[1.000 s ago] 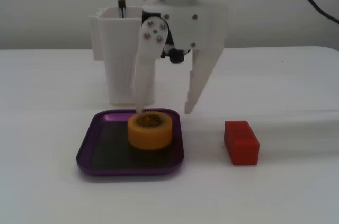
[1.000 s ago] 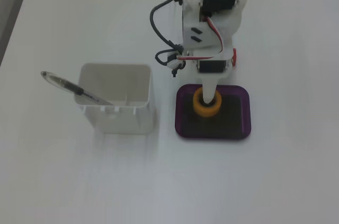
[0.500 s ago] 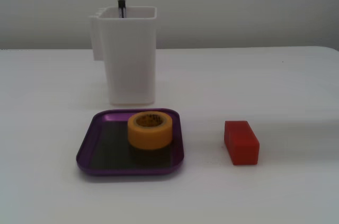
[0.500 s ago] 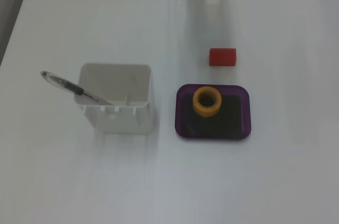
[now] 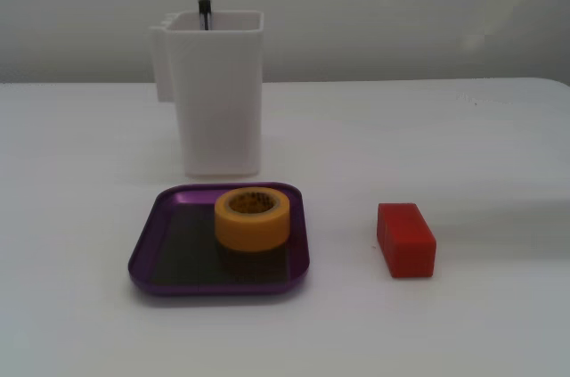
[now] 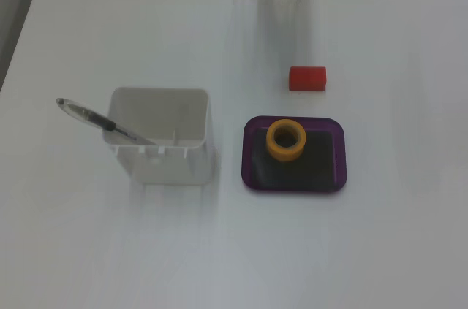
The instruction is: Grab up the yellow tape and put it in the box.
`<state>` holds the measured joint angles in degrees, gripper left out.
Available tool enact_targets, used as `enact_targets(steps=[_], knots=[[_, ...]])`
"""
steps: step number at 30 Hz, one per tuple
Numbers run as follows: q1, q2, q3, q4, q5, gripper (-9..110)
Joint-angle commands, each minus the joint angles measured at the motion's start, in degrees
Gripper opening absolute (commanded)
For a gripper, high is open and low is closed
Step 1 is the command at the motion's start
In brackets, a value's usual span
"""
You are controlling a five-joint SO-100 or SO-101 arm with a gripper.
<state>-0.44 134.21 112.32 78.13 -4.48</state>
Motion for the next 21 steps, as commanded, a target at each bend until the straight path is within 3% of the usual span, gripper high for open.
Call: enact_targets(steps=[1,11,21], knots=[[-0.09,9.14,14.15,-7.56,-0.53,21],[-0.09,32.52,45.0,-21.01,-0.35,21],[-0.09,57.83,63.28,-21.09,-0.35,21]])
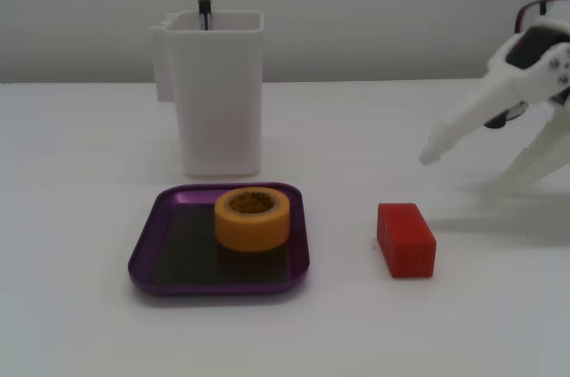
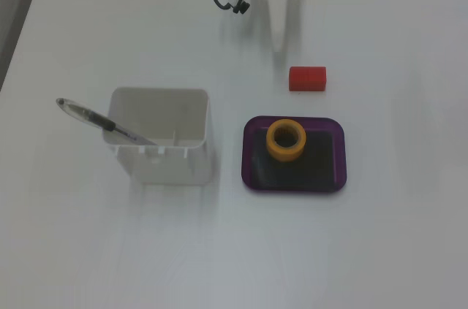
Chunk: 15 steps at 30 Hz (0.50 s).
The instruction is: Grab up the yellow tape and put it in the box.
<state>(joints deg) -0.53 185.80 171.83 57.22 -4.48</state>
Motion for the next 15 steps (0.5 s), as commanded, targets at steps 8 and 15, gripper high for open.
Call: enact_targets(steps=[8,15], knots=[[1.85,11.16,7.65,-0.18,0.18,21],[1.85,10.9,7.56,-0.18,-0.09,0]])
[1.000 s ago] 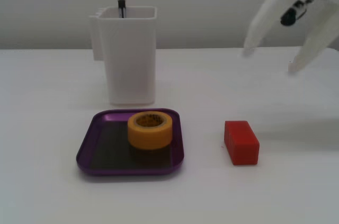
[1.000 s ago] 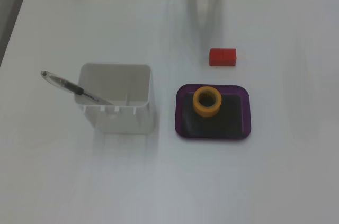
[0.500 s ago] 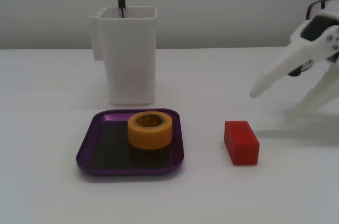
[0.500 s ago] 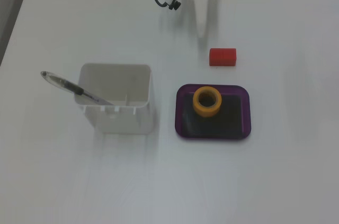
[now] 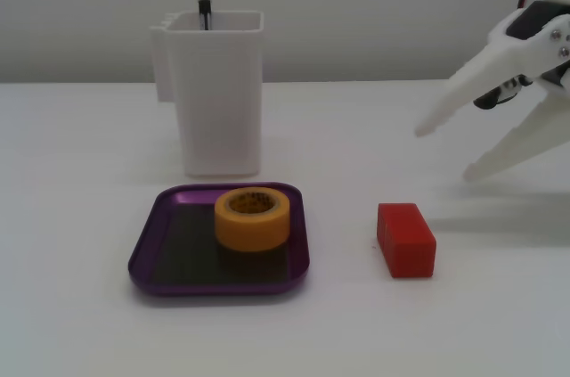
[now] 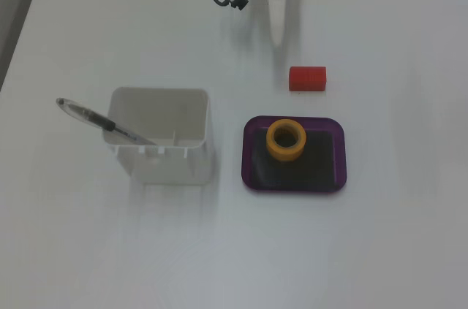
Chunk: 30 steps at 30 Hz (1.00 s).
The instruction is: Grab up the yellow tape and put it in the box.
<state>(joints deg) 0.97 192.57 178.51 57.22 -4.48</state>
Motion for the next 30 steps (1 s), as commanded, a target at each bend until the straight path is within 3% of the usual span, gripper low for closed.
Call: enact_targets(steps=[1,30], knots=[[0.35,4.13,0.88,-0.18,0.09,-1],[0.26,4.13,0.97,-0.97,-0.09,2]])
